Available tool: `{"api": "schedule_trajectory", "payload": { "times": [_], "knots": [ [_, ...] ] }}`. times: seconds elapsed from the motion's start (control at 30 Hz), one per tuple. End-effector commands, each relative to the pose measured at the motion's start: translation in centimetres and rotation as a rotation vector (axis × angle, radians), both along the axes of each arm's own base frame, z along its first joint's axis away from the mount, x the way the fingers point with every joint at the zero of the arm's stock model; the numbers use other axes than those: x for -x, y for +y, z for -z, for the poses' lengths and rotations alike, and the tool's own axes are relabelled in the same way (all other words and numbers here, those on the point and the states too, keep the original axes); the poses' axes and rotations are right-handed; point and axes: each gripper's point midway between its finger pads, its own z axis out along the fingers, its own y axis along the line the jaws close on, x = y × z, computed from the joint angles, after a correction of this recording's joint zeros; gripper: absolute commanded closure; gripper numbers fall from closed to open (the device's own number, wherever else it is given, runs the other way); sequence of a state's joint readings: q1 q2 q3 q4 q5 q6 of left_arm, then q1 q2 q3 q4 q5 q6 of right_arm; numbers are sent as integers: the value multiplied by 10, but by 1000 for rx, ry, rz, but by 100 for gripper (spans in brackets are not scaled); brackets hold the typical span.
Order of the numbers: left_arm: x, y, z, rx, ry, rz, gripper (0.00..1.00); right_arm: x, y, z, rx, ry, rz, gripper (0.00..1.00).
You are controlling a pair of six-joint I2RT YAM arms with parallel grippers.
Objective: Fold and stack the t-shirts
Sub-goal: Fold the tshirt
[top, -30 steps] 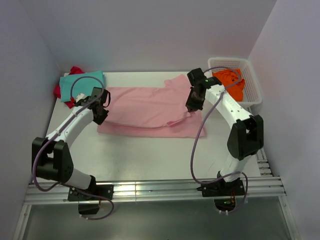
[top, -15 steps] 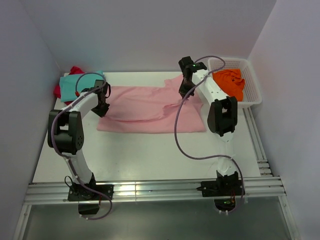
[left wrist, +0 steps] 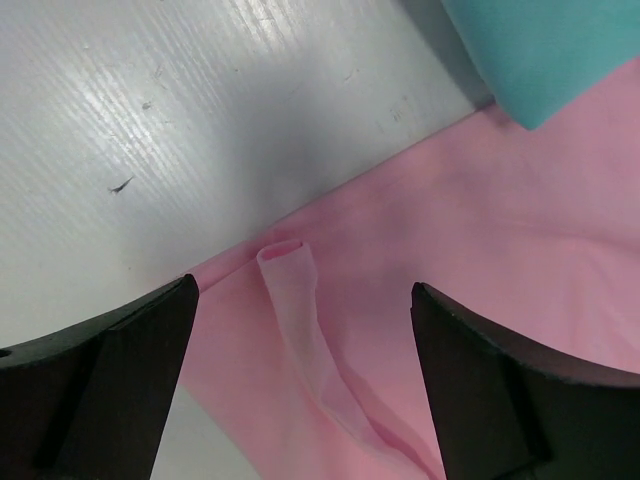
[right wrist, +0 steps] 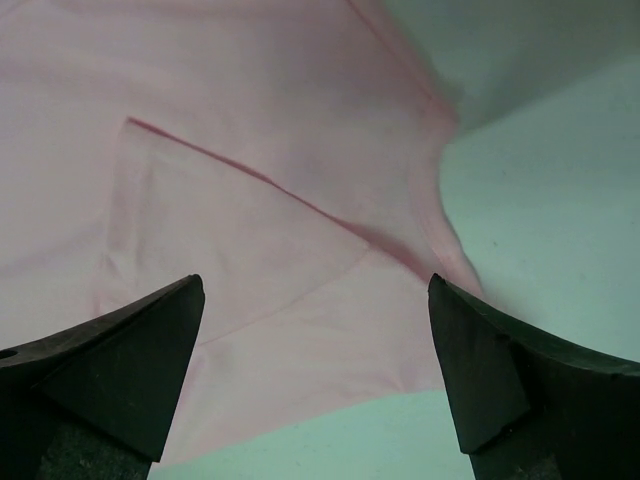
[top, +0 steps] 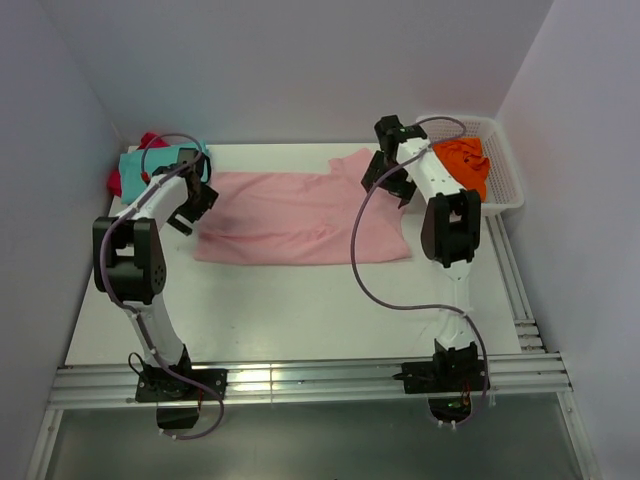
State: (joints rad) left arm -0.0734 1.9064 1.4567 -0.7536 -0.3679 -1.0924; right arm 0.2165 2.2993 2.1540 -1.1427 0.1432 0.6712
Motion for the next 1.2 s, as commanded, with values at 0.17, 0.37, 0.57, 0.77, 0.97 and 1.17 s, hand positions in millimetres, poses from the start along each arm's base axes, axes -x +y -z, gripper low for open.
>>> {"api": "schedule_trajectory", "payload": {
  "times": [0.17, 0.37, 0.57, 0.77, 0.97, 1.17],
  "knots": [
    [33, 3, -62, -4, -104, 38, 9, 69, -23, -75, 0, -145, 61, 0],
    [85, -5, -27, 54, -46, 51, 14, 126, -18, -49, -98, -126, 69, 0],
    [116, -15, 2, 75, -2, 77, 19, 161, -20, -12, -113, -68, 81, 0],
    [114, -16, 15, 62, 29, 83, 21, 152, -25, 1, -62, -42, 65, 0],
    [99, -16, 14, 54, 5, 80, 21, 135, -27, 12, -27, -17, 53, 0],
    [91, -16, 28, 46, 41, 75, 26, 135, -30, 34, 3, 33, 56, 0]
  ]
}}
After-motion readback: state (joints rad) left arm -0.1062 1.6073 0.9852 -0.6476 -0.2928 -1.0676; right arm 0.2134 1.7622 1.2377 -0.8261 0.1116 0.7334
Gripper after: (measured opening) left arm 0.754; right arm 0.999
